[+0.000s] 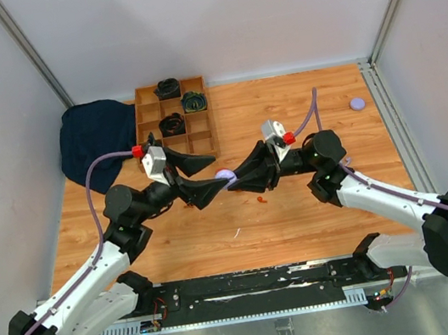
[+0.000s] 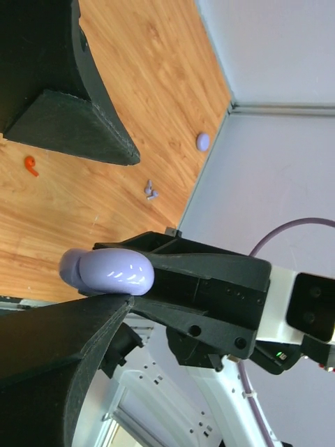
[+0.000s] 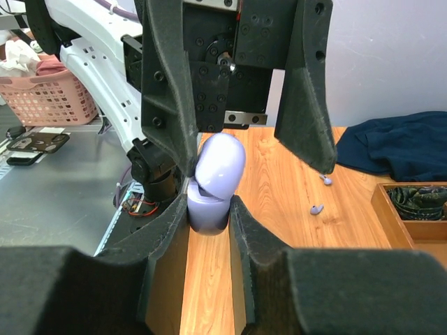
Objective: Insert the wireless bluetooth earbuds into the charging case
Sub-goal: Open the charging case.
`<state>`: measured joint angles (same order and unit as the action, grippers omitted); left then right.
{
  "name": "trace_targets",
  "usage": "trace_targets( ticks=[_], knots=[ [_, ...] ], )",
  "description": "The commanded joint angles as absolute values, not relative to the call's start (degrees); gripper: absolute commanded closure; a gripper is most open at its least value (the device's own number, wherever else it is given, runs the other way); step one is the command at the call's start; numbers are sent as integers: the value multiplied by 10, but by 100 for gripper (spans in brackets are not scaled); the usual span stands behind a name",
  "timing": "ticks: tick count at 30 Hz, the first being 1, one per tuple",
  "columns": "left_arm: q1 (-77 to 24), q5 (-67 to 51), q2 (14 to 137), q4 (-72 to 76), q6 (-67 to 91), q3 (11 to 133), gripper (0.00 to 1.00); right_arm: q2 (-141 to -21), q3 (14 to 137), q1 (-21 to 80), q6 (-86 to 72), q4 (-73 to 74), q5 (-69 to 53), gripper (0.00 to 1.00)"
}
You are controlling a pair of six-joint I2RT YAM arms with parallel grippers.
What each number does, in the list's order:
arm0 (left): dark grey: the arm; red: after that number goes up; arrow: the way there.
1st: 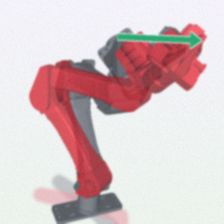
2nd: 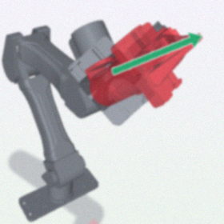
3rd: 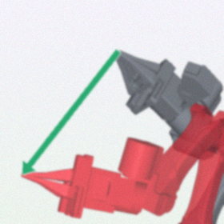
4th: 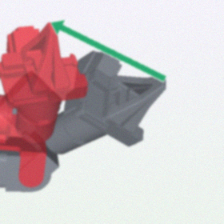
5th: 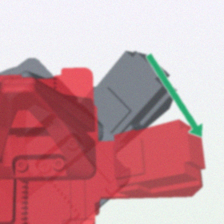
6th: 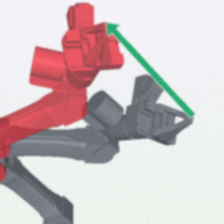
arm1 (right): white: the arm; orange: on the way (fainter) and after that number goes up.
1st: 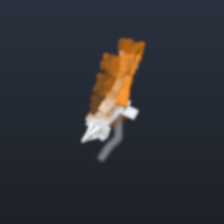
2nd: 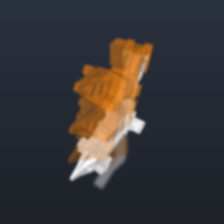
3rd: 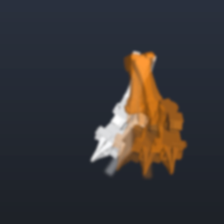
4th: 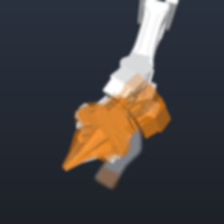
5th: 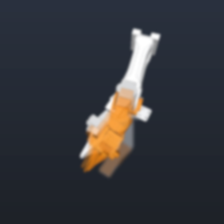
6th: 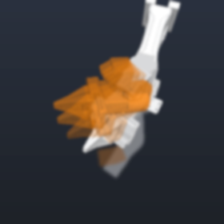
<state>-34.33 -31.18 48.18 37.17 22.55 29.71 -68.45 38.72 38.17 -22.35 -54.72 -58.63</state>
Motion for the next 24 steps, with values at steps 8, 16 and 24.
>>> trace_targets(
  ticks=[8,16,24],
  knots=[
    [-346,-253,472,324,229,334,21,-664,396,382,-197,-533,-600,88],
    [-346,-240,450,305,234,336,17,-658,381,378,-161,-496,-560,88],
    [-346,-41,438,156,215,343,13,-638,336,373,-89,-439,-495,88]
  ],
)
